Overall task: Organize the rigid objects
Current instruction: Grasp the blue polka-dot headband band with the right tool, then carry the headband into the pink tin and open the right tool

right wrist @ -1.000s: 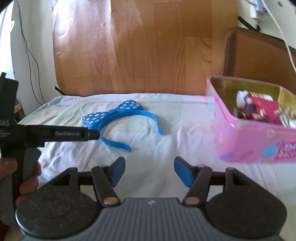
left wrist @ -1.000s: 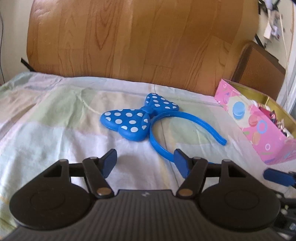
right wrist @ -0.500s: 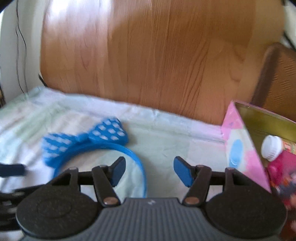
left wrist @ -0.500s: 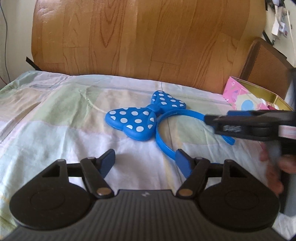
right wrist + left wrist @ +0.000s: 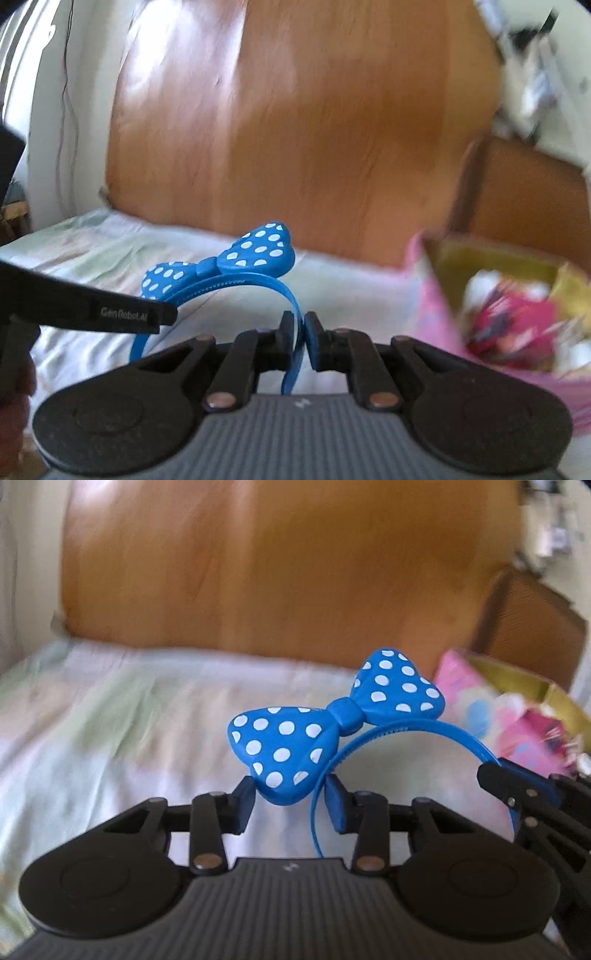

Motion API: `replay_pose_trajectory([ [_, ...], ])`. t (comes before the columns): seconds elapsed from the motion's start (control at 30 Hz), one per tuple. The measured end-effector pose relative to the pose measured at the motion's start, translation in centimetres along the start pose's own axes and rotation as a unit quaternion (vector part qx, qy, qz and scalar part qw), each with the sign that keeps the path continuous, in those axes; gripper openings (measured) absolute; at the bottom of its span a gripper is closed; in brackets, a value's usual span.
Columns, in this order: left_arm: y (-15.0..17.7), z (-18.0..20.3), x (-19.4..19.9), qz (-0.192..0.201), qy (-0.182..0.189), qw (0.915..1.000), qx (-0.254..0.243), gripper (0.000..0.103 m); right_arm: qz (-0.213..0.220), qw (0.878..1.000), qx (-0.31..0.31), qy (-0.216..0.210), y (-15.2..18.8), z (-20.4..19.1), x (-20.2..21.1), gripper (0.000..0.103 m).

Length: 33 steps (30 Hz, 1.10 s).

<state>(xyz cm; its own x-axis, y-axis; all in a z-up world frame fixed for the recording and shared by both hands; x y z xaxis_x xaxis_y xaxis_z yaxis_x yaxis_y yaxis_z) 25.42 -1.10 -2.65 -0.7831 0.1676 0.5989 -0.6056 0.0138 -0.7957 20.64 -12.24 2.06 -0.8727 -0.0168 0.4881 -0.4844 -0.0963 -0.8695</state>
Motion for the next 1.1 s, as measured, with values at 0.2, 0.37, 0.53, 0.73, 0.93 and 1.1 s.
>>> replay_pose_trajectory([
  [0.2, -6.3, 11.2, 1.7, 0.046, 0.075, 0.9931, -0.078, 0.043, 0.054, 0.994, -0.07, 0.07, -2.6, 10.8, 3.8, 0.009],
  [0.37, -7.8, 21.2, -0.9, 0.038, 0.129, 0.9819, -0.133, 0.043, 0.03, 0.984, -0.124, 0.127, -1.1, 20.3, 4.2, 0.01],
  [0.53, -7.3, 25.2, -5.7, -0.03, 0.141, 0.9813, -0.128, 0.045, -0.045, 0.978, -0.162, 0.122, 1.3, 25.2, 0.1, 0.029],
  [0.73, -8.4, 20.3, -2.2, 0.0, 0.092, 0.9929, -0.075, 0.06, 0.021, 0.978, -0.182, 0.101, 0.8, 23.8, 3.5, 0.044],
  [0.93, -6.5, 15.7, 5.8, 0.048, 0.075, 0.9937, -0.068, 0.095, 0.121, 0.961, -0.237, 0.079, 2.2, 20.6, 12.7, 0.059],
  [1.1, -3.6, 13.1, 9.6, 0.045, 0.065, 0.9951, -0.059, 0.103, 0.101, 0.964, -0.245, 0.036, 3.5, 16.9, 15.6, 0.082],
])
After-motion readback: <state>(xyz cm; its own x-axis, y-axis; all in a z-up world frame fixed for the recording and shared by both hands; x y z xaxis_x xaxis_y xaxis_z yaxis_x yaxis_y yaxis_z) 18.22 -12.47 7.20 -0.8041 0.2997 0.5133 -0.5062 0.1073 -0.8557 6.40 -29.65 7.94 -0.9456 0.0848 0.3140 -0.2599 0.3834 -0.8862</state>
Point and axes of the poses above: each gripper's, at about its wrist camera, not at the fingertips, and x roughly against the way its jaws point, z to its right, y to its underside, the point moved 10 cm from there along -x, roughly the way its jaws point, and after that the axes turned 7 degrees about -z, right-handed, at the moved point
